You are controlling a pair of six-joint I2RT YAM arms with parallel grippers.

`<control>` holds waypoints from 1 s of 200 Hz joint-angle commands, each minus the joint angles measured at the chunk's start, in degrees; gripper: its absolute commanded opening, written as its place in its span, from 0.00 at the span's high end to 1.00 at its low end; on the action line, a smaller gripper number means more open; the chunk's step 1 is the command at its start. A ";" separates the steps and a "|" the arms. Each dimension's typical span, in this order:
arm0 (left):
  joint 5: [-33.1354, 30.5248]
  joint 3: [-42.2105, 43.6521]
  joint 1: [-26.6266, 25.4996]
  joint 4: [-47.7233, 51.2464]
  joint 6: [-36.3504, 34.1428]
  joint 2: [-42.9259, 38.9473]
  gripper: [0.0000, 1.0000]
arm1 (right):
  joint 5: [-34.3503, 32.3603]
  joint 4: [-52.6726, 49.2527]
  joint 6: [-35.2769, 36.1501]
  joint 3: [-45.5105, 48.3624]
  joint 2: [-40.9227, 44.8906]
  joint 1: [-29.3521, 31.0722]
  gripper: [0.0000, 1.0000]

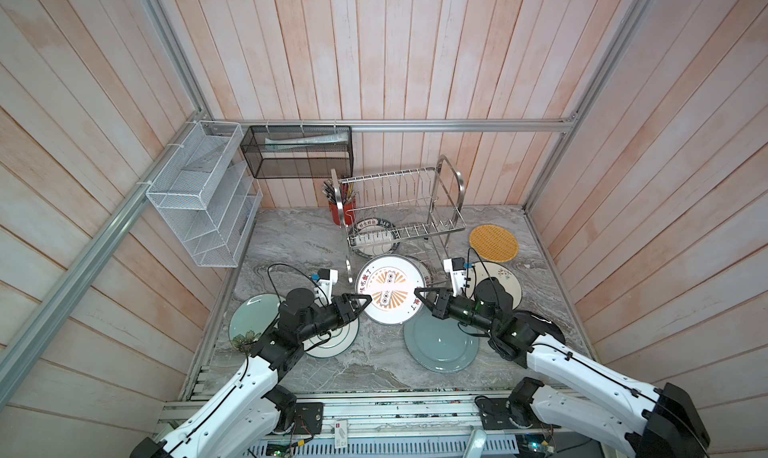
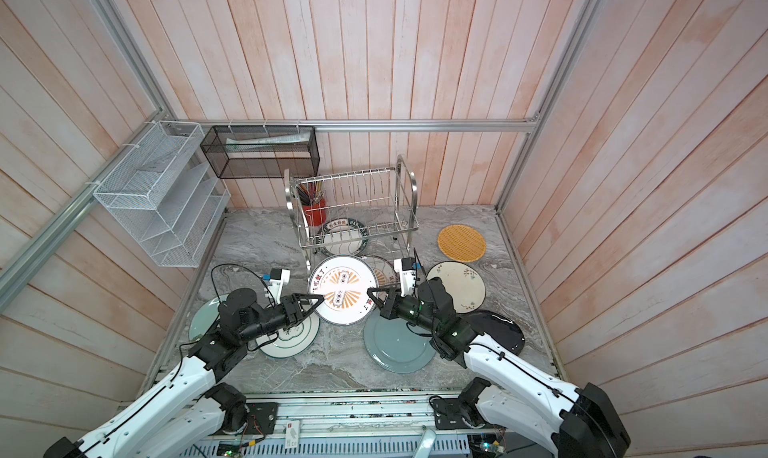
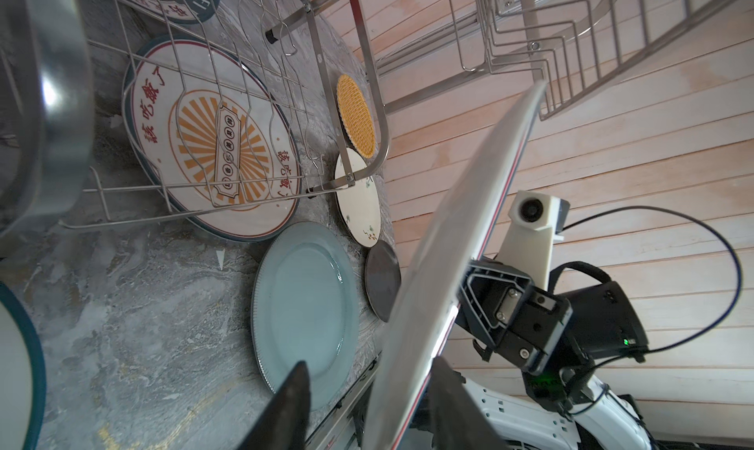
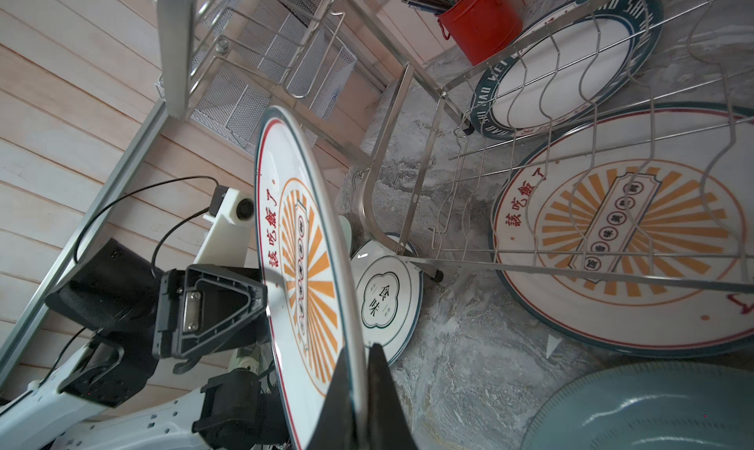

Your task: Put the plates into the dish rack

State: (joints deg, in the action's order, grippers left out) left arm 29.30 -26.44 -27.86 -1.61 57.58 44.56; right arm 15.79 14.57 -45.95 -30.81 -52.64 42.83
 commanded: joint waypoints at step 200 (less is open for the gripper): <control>-33.44 -13.29 0.28 31.14 -34.81 -28.89 0.00 | -52.94 -39.00 38.52 -72.15 -25.66 -0.16 1.00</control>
State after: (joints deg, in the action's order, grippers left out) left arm -3.49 -38.35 -27.77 25.28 26.92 15.46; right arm -26.85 -20.67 -13.50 -97.80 -75.29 42.98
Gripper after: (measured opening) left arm 0.999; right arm 0.063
